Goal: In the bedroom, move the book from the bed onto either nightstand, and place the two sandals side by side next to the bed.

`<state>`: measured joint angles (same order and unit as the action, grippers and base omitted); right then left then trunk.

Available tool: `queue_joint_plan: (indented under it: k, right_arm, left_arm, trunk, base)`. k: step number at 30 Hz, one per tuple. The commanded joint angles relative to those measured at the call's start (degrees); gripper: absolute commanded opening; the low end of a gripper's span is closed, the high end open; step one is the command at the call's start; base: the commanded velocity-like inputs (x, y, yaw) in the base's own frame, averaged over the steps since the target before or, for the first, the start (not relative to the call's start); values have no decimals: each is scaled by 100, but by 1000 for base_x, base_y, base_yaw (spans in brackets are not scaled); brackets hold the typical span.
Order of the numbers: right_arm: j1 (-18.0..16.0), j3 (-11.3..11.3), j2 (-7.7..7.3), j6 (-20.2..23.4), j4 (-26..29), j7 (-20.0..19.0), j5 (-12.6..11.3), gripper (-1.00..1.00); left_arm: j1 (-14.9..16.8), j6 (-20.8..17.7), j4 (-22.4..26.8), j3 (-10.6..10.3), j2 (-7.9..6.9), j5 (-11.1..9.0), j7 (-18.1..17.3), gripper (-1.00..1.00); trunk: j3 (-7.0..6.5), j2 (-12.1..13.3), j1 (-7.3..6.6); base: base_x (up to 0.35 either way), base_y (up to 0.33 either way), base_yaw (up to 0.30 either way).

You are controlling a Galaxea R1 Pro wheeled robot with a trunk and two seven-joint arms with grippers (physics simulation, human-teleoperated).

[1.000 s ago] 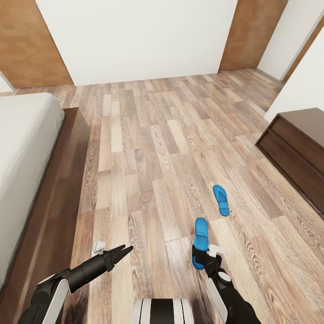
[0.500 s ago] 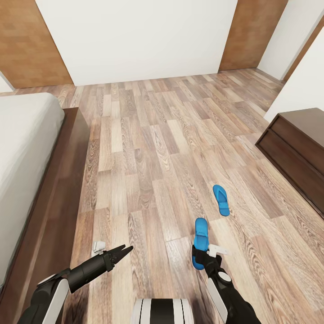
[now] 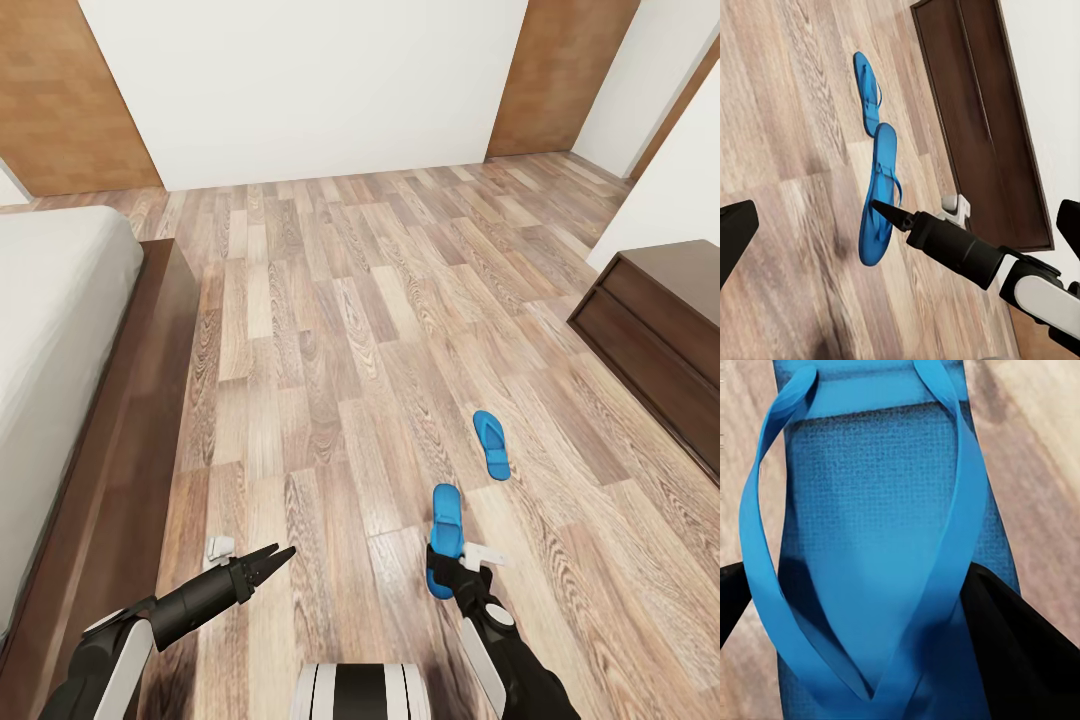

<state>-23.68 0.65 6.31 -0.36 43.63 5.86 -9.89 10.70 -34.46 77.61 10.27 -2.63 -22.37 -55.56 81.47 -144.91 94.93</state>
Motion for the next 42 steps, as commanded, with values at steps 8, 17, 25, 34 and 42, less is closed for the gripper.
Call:
queue_joint_plan:
  k: [8,17,25,34,42]
  right_arm:
    - [1,12,2,117,5,-1551,-66,-100]
    - [1,14,-6,196,5,-2118,-65,-100]
    - [2,14,-7,211,7,-2365,-72,-100]
    - [2,21,-7,204,-2,-2371,-92,-100]
    - [1,23,-7,203,-4,-2370,-100,-100]
  left_arm:
    - [2,-43,-6,2,-1,-30,0,100]
    - [2,-43,-9,2,-1,-30,1,100]
    - [2,-43,-9,2,-1,-30,1,100]
    - [2,-43,-9,2,-1,-30,1,100]
    - [2,-43,-9,2,-1,-30,1,100]
  trunk:
    - [3,-1,-1]
    - [3,-1,-1]
    - [3,-1,-1]
    - [3,-1,-1]
    - [3,-1,-1]
  base:
    - [0,0,0]
    - [0,0,0]
    - [0,0,0]
    - [0,0,0]
    - [0,0,0]
